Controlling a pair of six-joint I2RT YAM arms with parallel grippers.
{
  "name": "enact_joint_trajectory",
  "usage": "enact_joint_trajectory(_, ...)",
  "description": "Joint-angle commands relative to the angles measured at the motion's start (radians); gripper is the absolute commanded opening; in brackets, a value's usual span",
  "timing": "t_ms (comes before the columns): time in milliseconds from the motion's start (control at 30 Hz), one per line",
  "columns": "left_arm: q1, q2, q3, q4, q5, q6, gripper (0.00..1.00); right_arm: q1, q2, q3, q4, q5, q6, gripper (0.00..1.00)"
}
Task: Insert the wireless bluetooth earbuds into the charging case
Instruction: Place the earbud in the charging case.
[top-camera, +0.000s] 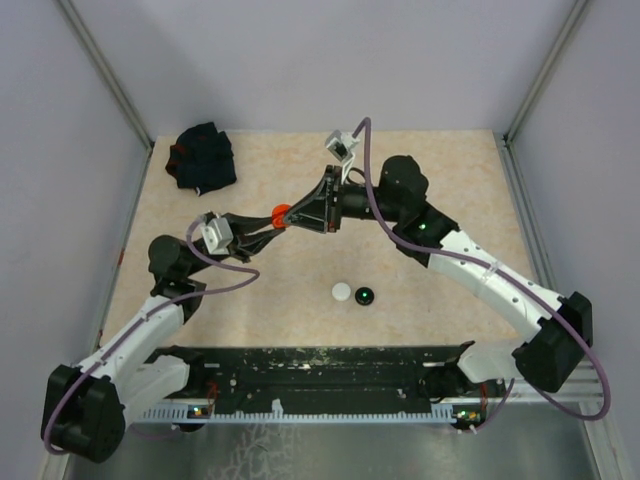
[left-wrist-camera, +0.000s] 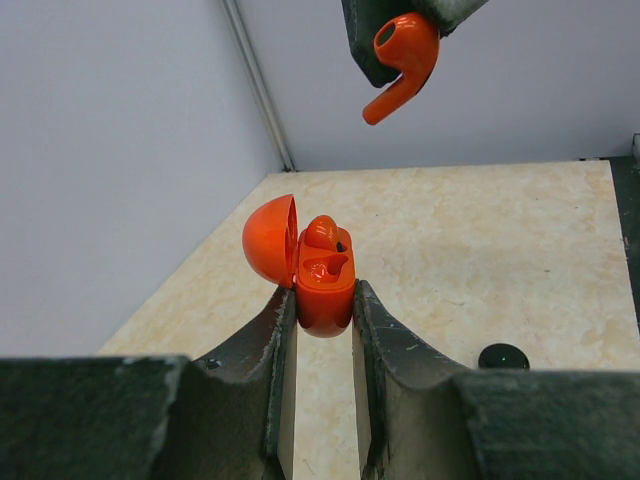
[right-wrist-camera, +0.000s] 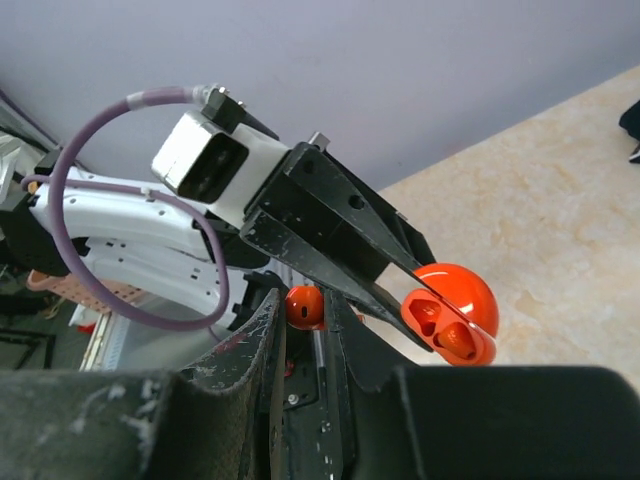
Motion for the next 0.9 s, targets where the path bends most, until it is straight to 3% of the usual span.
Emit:
enact_joint_trajectory(0,0.007,0.006,-0.007,0.123,0.039,-0.010,0.00,0.027,0.010,-0.003,0.103,-0.011,0.030,0.10)
enact_joint_trajectory(533,0.007,-0.023,-0.024,0.180,0.072,-0.034,0.00,0.043,0.058,-0.034,0.142,0.014,0.066,0.09)
enact_joint_trajectory(867,0.007,-0.038,-0.040,0.191,0.060,-0.030,0.00,0.043,0.044,-0.033,0.078,0.065,0.040,0.09)
